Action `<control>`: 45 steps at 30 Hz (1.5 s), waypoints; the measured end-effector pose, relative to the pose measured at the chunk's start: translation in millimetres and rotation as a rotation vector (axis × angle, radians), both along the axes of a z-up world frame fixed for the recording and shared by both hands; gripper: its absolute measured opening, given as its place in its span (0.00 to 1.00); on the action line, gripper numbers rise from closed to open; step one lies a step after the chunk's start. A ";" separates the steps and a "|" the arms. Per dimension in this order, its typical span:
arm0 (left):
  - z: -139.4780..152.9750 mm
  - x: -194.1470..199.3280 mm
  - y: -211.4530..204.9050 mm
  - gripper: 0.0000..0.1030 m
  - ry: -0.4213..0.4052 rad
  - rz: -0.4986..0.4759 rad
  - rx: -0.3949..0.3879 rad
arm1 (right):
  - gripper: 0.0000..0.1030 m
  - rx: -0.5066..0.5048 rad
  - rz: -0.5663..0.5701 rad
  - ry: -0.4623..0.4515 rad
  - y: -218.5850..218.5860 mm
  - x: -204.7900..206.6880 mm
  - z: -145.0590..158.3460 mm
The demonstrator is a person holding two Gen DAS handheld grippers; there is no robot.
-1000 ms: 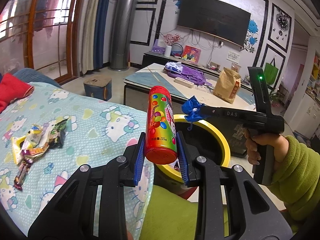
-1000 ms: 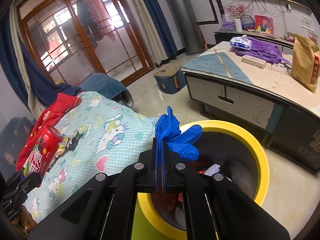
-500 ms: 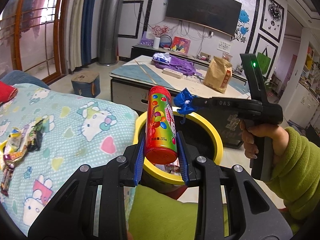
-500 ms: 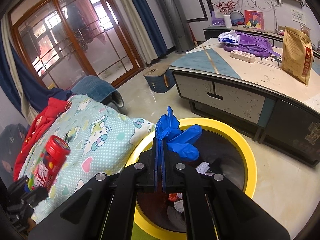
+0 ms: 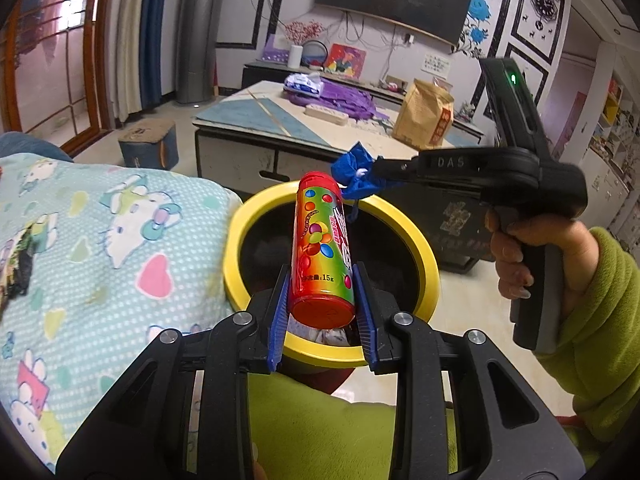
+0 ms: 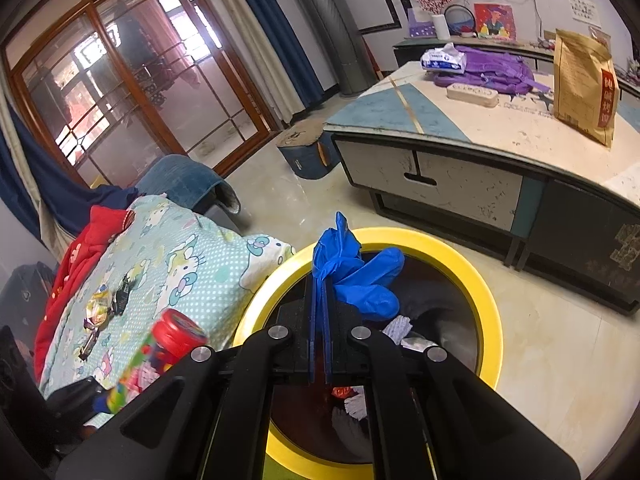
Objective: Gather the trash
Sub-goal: 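Open both tools to drop the blue cloth and candy tube into the bin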
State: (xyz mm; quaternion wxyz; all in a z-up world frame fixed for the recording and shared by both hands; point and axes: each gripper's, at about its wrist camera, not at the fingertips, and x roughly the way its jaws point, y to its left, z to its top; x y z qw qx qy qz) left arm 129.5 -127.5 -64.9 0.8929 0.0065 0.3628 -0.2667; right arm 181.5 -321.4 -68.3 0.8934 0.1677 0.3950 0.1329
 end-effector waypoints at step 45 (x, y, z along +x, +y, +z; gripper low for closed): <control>-2.6 7.9 6.8 0.89 -0.007 0.094 0.000 | 0.35 0.018 -0.021 0.045 -1.0 6.3 -12.0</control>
